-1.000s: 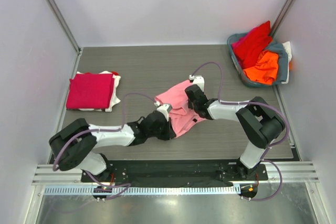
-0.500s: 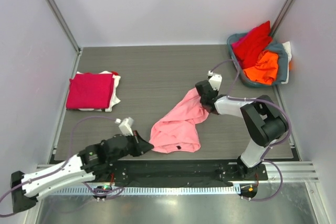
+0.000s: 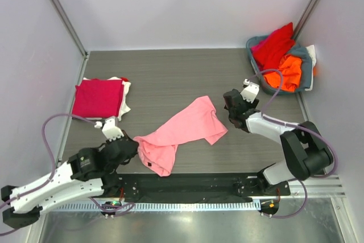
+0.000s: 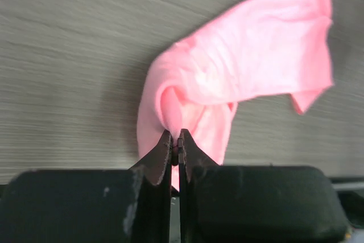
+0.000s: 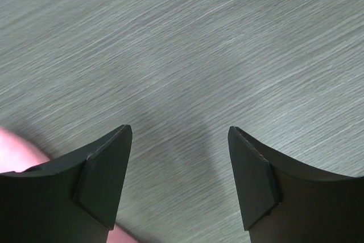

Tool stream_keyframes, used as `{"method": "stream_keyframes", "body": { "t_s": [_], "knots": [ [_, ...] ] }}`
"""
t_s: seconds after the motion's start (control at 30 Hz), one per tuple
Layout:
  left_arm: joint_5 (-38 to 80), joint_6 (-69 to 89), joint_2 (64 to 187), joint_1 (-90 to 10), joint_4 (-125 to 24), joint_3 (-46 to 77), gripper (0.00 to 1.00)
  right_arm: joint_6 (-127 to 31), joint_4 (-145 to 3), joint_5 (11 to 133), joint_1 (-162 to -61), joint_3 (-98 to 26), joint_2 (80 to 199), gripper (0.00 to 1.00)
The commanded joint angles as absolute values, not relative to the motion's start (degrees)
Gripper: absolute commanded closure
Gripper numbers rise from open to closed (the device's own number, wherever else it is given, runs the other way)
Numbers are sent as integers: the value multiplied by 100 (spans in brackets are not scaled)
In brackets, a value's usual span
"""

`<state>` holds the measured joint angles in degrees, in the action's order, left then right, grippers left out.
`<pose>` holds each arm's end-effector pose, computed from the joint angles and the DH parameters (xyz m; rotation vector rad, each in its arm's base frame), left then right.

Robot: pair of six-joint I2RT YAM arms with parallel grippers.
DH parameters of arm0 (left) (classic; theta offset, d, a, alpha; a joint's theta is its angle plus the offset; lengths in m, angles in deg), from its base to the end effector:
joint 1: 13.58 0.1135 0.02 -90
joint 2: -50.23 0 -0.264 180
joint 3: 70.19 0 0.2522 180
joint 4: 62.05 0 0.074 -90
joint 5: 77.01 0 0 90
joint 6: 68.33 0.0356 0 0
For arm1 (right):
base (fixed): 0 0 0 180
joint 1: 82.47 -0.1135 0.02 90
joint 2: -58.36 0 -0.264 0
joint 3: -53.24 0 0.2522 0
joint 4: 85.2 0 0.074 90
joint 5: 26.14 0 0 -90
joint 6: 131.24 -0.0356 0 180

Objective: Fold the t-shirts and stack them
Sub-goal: Flatten the tshirt out

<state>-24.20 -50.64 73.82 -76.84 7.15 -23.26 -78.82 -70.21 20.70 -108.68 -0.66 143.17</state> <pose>0.0556 -0.0626 0.2456 -0.4756 2.1828 -0.5493 0.2638 0.1027 0.1751 0.5444 2.0622 -0.2565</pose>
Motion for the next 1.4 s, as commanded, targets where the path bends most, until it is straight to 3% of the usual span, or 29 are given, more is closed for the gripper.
{"method": "stream_keyframes", "body": {
  "t_s": [0.0, 0.1, 0.2, 0.33, 0.57, 0.8, 0.93, 1.37],
  "knots": [
    [-3621, -4742, 8475, -7686, 1165, -1452, 100, -7572, -7880, 2402, -10875, 395, 13747, 25],
    [-3755, -4207, 9205, -7484, 1096, -906, 100, -7096, -8899, 3483, -10875, 985, 13255, 26],
    [-3028, -3322, 9732, -6321, 525, -677, 100, -6919, -9473, 4179, -10875, 1258, 12991, 28],
    [-1227, -2553, 10006, -4946, -388, -799, 100, -7093, -8591, 4347, -10892, 1013, 12929, 39],
    [-943, -2148, 10621, -4399, -663, -537, 99, -7717, -6724, 5278, -10962, 644, 12683, 50],
    [-713, -2043, 11403, -4022, -628, 192, 100, -8140, -6099, 5789, -11471, 600, 12498, 47],
    [-626, -1727, 11807, -3828, -356, 999, 100, -8167, -5450, 5297, -11998, 336, 12735, 41],
    [-231, -1305, 13415, -3221, 102, 3031, 100, -8203, -5448, 4997, -12228, 345, 13236, 42]
  ]
}}
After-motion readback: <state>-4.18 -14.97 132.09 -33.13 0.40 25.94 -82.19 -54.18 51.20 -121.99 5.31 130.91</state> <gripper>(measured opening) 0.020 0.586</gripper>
